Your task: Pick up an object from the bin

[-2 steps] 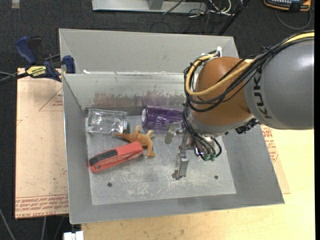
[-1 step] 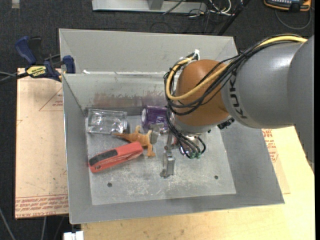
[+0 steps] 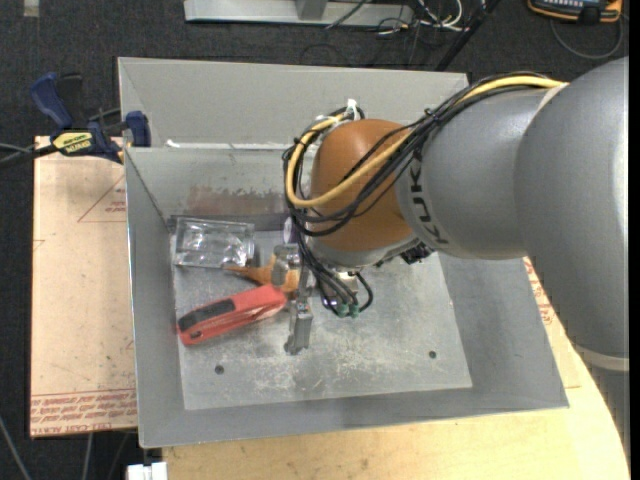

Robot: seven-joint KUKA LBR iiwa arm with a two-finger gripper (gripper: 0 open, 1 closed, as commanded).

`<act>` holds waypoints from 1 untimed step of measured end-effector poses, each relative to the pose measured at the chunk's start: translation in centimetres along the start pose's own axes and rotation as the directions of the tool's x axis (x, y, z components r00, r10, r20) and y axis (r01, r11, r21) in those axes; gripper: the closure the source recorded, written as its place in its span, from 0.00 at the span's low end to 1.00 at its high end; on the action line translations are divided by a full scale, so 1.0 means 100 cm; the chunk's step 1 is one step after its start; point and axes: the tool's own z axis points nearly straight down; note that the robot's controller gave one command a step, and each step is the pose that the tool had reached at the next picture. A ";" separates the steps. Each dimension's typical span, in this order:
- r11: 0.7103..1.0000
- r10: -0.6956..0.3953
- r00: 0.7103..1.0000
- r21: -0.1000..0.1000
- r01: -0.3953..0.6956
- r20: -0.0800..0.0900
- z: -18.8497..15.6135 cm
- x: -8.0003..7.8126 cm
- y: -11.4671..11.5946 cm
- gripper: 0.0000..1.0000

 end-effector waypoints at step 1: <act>0.995 -0.102 0.995 0.000 0.102 0.002 0.005 -0.015 0.020 0.00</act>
Offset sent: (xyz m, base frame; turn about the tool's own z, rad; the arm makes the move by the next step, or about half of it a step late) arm 0.0139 0.0370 -0.0583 -0.0772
